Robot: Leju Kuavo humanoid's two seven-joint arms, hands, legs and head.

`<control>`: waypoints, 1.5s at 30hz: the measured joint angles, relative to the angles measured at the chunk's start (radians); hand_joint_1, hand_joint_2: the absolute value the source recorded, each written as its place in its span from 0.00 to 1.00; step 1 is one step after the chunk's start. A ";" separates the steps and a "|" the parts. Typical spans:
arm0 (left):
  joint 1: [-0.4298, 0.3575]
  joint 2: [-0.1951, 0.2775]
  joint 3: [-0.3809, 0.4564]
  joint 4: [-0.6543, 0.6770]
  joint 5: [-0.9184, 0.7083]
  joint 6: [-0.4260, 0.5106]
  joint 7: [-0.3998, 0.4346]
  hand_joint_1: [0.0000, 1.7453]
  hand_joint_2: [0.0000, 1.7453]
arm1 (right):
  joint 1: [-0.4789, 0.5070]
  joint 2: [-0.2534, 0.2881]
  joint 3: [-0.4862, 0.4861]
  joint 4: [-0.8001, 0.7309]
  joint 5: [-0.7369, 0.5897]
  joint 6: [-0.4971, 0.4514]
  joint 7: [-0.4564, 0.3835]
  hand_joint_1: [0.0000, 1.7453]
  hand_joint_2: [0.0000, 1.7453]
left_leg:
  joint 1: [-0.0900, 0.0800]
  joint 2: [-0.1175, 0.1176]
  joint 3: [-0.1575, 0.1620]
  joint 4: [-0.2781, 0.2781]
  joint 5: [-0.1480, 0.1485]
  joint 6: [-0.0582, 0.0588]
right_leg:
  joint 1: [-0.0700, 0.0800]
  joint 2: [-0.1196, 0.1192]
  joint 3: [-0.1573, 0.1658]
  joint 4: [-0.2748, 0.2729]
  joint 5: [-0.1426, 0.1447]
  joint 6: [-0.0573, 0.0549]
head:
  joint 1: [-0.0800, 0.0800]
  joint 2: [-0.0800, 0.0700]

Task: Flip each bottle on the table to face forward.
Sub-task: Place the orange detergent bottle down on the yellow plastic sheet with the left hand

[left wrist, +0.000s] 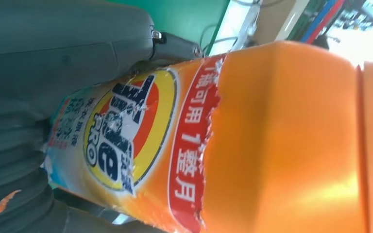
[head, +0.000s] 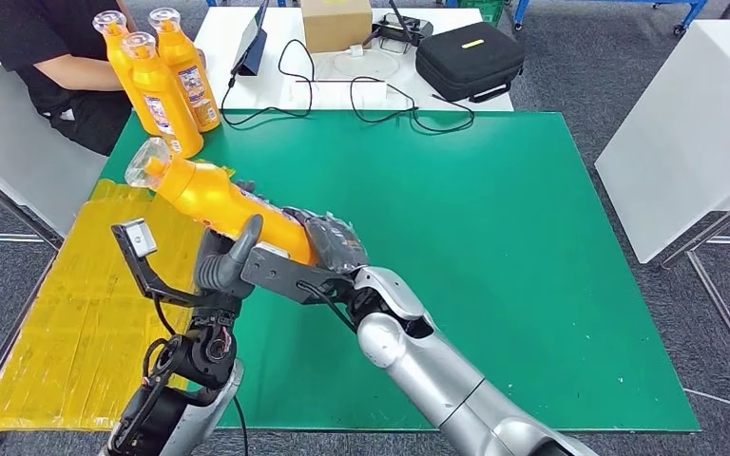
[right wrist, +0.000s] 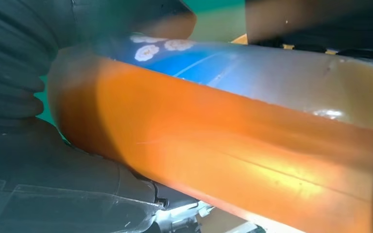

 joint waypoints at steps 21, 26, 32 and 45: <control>0.008 0.004 0.010 -0.015 -0.215 0.131 -0.097 1.00 1.00 | -0.022 0.000 0.020 0.059 -0.009 -0.039 -0.018 0.00 0.00 | 0.000 0.000 0.000 0.000 0.000 0.000 | 0.000 0.000 -0.001 0.000 0.000 0.000 | 0.000 0.000; 0.016 0.037 0.084 -0.063 -0.564 0.224 -0.096 1.00 1.00 | 0.012 -0.075 -0.083 0.002 0.114 -0.101 0.010 0.00 0.00 | 0.000 -0.001 -0.001 0.000 0.000 0.000 | 0.000 -0.001 0.000 0.000 0.000 0.000 | 0.000 0.000; 0.040 0.061 0.179 -0.070 -0.857 0.257 -0.040 1.00 1.00 | 0.069 -0.135 -0.315 -0.191 0.148 -0.024 -0.009 0.00 0.00 | -0.001 -0.001 -0.001 0.000 0.000 0.000 | 0.000 -0.001 0.000 0.000 0.000 0.000 | 0.000 0.000; 0.052 0.141 0.221 0.171 -1.998 0.278 0.249 1.00 1.00 | 0.239 -0.239 -0.520 -0.556 -0.054 0.015 -0.059 0.00 0.00 | -0.001 0.000 -0.001 0.000 0.000 0.000 | 0.000 -0.001 -0.001 0.000 0.000 0.000 | 0.000 0.000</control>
